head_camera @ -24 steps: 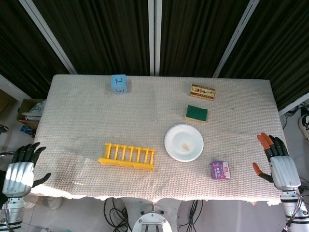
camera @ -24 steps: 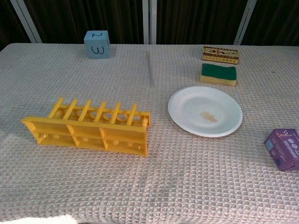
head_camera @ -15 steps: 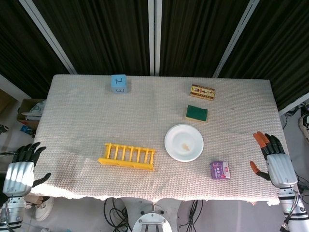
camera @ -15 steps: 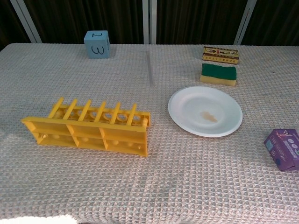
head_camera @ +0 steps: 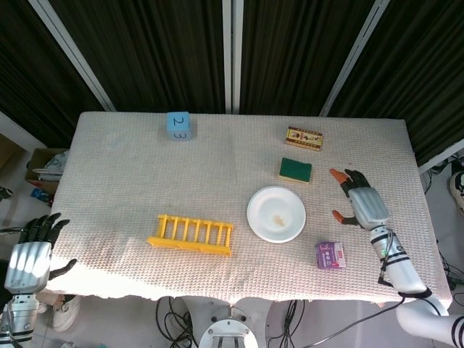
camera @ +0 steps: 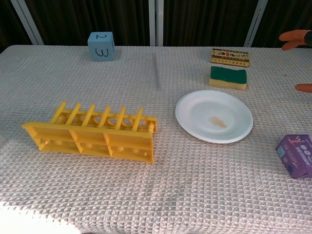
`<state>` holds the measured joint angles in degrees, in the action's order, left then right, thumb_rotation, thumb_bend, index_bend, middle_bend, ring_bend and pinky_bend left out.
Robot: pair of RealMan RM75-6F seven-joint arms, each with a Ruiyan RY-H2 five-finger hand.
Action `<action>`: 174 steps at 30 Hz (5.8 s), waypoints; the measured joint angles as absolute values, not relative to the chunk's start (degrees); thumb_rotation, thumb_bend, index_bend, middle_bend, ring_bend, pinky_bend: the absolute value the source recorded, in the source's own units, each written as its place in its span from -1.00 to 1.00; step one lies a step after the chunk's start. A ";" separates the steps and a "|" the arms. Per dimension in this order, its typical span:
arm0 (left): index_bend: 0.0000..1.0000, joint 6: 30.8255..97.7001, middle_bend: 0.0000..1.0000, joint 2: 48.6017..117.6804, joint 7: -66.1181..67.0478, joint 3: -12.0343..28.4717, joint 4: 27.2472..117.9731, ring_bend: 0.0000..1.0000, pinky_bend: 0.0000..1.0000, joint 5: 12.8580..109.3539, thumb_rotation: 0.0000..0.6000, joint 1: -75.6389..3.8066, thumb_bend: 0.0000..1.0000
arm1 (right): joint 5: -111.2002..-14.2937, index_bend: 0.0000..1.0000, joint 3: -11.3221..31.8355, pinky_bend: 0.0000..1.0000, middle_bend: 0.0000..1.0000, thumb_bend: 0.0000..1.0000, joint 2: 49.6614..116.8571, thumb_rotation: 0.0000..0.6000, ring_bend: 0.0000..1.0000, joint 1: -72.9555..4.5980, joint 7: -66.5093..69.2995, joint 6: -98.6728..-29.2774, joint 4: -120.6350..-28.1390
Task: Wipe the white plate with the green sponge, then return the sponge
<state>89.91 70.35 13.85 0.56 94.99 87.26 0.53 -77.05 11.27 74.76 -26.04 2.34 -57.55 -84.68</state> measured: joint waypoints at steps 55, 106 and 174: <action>-0.55 87.13 -0.75 68.50 13.71 0.54 94.74 -0.79 -0.73 84.11 1.00 -0.01 -0.90 | -52.05 -0.49 16.75 -1.00 -0.54 -0.58 95.96 1.00 -1.00 -48.40 -7.24 -34.31 -53.24; -0.54 86.24 -0.75 66.82 17.18 -0.02 99.56 -0.79 -0.73 85.25 1.00 -1.00 -0.90 | -93.62 0.40 -0.38 -0.86 -0.02 -0.25 82.37 1.00 -0.52 -36.00 7.74 -64.33 -68.32; -0.54 86.61 -0.75 67.88 15.18 -0.39 98.03 -0.79 -0.73 85.62 1.00 -0.51 -0.89 | -102.78 0.63 -4.42 -0.87 0.10 -0.17 93.85 1.00 -0.42 -40.49 -2.63 -68.43 -53.76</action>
<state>86.61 67.88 15.18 -0.39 98.03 85.62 -0.51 -102.78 -4.42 93.85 -40.49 -2.63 -68.43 -53.76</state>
